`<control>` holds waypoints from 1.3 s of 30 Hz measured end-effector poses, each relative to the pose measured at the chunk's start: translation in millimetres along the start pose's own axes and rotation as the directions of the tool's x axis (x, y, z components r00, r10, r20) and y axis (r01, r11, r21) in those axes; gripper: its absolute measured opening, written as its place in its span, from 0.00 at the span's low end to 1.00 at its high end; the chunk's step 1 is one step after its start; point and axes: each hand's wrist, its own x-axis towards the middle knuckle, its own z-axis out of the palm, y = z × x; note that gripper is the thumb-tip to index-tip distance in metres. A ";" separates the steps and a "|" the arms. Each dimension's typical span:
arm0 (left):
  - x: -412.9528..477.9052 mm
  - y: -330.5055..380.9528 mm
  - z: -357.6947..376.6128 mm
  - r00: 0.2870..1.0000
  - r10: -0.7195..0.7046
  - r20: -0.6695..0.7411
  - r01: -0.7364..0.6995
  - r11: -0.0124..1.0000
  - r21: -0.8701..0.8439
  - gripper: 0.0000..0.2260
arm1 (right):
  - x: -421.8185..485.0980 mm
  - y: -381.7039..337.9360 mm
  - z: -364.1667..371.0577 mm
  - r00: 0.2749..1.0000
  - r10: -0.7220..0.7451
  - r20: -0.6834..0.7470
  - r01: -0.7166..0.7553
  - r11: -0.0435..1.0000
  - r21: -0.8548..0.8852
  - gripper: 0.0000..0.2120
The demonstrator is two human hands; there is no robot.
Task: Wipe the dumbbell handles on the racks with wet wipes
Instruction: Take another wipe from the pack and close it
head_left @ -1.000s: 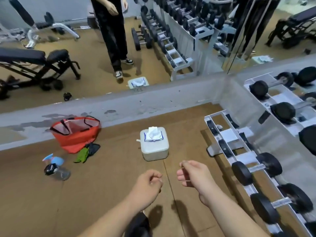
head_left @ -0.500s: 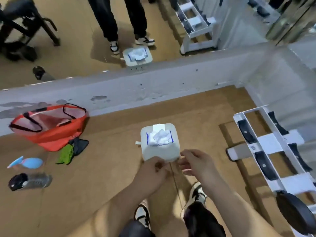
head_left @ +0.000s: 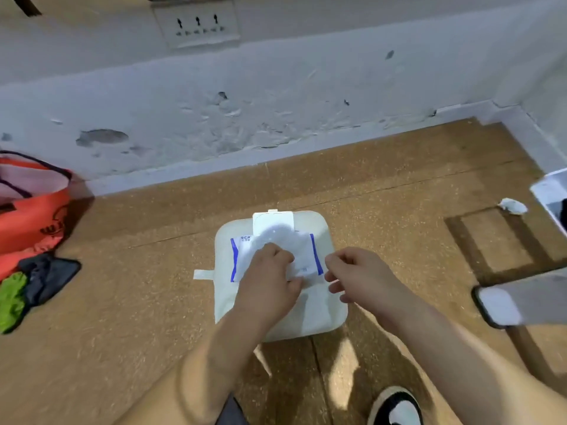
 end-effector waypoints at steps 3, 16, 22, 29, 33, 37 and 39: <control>17.1 -14.0 12.4 0.999 -0.003 -0.036 0.002 1.000 -0.019 0.16 | 27.0 0.7 7.2 0.998 0.006 0.067 0.001 0.993 -0.116 0.11; 37.6 -20.8 -30.8 0.975 -0.187 -0.118 0.031 0.642 -0.766 0.08 | 51.6 -11.4 28.6 0.997 0.008 0.072 -0.022 0.982 0.186 0.09; 32.5 -19.2 -20.8 0.998 -0.046 0.036 0.054 0.505 -0.861 0.06 | 44.4 -4.8 33.5 0.985 -0.138 0.105 0.107 0.960 0.257 0.16; 29.4 -13.8 -26.9 0.998 -0.049 0.038 0.051 0.298 -0.953 0.10 | 47.9 -11.3 27.7 0.992 -0.126 -0.010 0.121 0.930 0.347 0.07; 41.6 -32.1 -30.8 0.966 -0.249 -0.076 0.018 0.354 -0.935 0.10 | 48.9 -18.9 23.1 0.995 -0.104 -0.006 0.091 0.832 0.548 0.05; 42.8 -47.3 -29.8 0.997 -0.069 -0.023 0.004 0.368 -0.930 0.17 | 49.6 -19.6 27.1 0.992 -0.119 0.036 0.073 0.791 0.608 0.04; 39.6 -46.8 -29.3 0.996 0.065 0.060 0.030 0.387 -0.922 0.22 | 50.2 -20.2 30.1 0.990 -0.129 0.060 0.065 0.784 0.617 0.05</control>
